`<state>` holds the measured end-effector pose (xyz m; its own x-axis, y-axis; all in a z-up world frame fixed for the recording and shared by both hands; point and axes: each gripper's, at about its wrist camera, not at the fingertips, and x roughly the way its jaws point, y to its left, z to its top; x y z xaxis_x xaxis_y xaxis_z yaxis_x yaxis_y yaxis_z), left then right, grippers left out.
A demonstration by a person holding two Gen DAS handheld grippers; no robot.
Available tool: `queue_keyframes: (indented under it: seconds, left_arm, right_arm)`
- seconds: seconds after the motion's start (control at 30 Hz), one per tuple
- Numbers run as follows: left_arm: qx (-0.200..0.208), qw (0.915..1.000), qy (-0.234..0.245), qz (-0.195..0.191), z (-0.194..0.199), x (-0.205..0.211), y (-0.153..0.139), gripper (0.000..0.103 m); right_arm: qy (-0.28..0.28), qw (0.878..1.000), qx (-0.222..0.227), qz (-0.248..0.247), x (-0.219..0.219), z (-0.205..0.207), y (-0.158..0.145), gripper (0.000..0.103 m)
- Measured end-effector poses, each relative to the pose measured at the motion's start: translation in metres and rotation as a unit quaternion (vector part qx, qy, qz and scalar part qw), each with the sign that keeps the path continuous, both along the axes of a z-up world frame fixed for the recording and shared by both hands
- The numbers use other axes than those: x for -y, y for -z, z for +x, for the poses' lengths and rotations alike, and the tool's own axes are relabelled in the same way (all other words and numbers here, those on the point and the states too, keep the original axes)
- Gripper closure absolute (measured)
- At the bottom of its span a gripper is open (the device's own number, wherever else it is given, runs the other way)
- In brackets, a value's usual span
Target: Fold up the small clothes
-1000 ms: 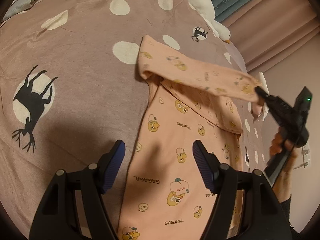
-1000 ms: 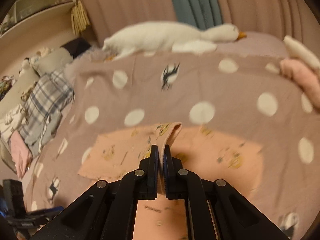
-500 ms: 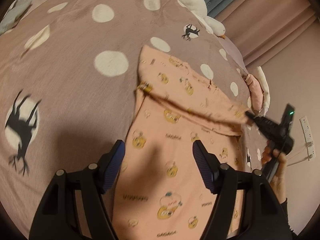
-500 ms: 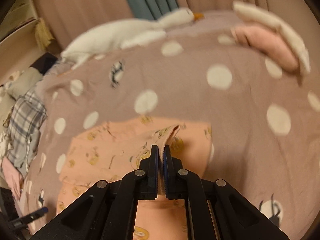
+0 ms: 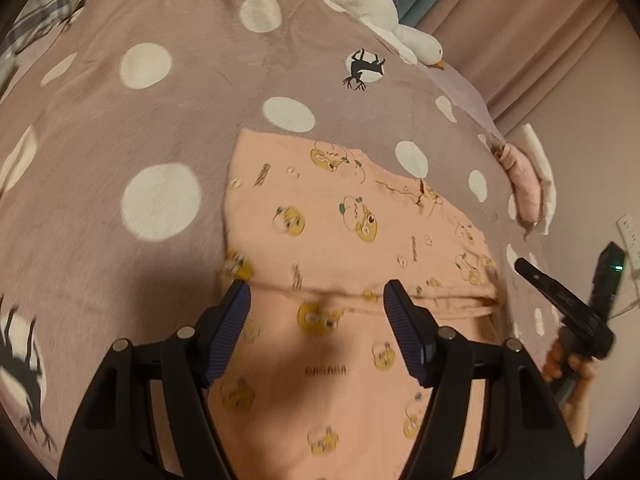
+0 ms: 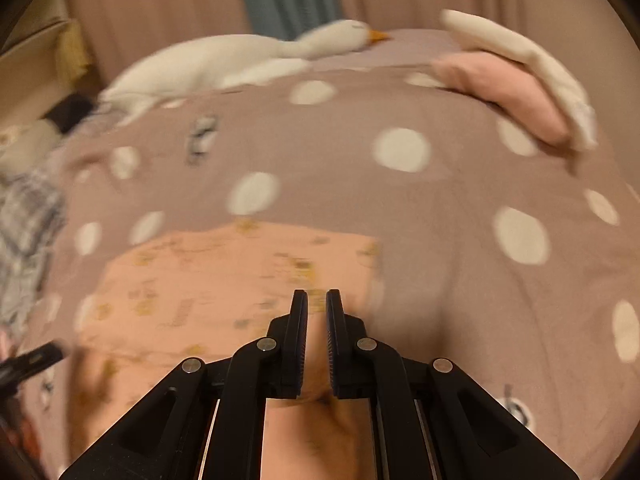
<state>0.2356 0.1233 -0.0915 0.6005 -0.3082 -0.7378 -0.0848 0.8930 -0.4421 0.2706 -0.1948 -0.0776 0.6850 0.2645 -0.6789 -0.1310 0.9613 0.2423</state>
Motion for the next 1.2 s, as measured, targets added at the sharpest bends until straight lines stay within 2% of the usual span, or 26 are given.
queue_keyframes:
  seconds: [0.1,0.2,0.37,0.5,0.63,0.7,0.73,0.77,0.83,0.97,1.2]
  left_arm:
    - [-0.008,0.9998,0.008,0.013,0.013,0.007,0.010,0.047]
    - [-0.020,0.9988,0.017,0.042,0.017,0.013,0.022,0.052]
    - [-0.046,0.9959,0.030,0.073,0.019,0.015,0.043,0.052]
    - [-0.041,0.9933,0.041,0.100,0.016,0.021,0.042,0.051]
    - [-0.039,0.9960,0.036,0.072,0.000,0.013,0.031,0.048]
    - [-0.034,0.9969,0.033,0.063,-0.016,0.006,0.025,0.039]
    - [-0.032,0.9973,0.031,0.059,-0.023,0.002,0.024,0.036]
    - [-0.031,0.9978,0.025,0.053,-0.034,-0.005,0.022,0.031]
    - [-0.032,0.9983,0.020,0.043,-0.049,-0.011,0.022,0.030]
    - [-0.041,0.9989,0.012,0.019,-0.084,-0.025,0.027,0.030]
    - [-0.063,0.9941,0.022,-0.085,-0.136,-0.033,0.043,0.030]
  right_arm:
    - [-0.017,1.000,-0.019,-0.016,-0.010,0.003,0.016,0.096]
    - [-0.020,0.998,-0.049,-0.035,-0.013,0.003,0.039,0.096]
    - [-0.024,0.997,-0.063,-0.042,-0.010,-0.001,0.057,0.096]
    - [-0.021,0.997,-0.068,-0.040,-0.011,-0.001,0.057,0.096]
    - [-0.011,0.998,-0.065,-0.003,-0.004,-0.022,0.042,0.095]
    - [-0.011,0.998,-0.056,0.006,0.001,-0.035,0.036,0.091]
    - [-0.012,0.998,-0.053,0.014,0.006,-0.046,0.034,0.085]
    - [-0.014,0.998,-0.054,0.020,0.009,-0.052,0.034,0.075]
    - [-0.016,0.997,-0.060,0.037,0.019,-0.071,0.036,0.062]
    - [-0.006,0.995,-0.079,0.062,0.036,-0.101,0.048,0.062]
    - [0.023,0.982,-0.116,0.146,0.067,-0.145,0.068,0.062]
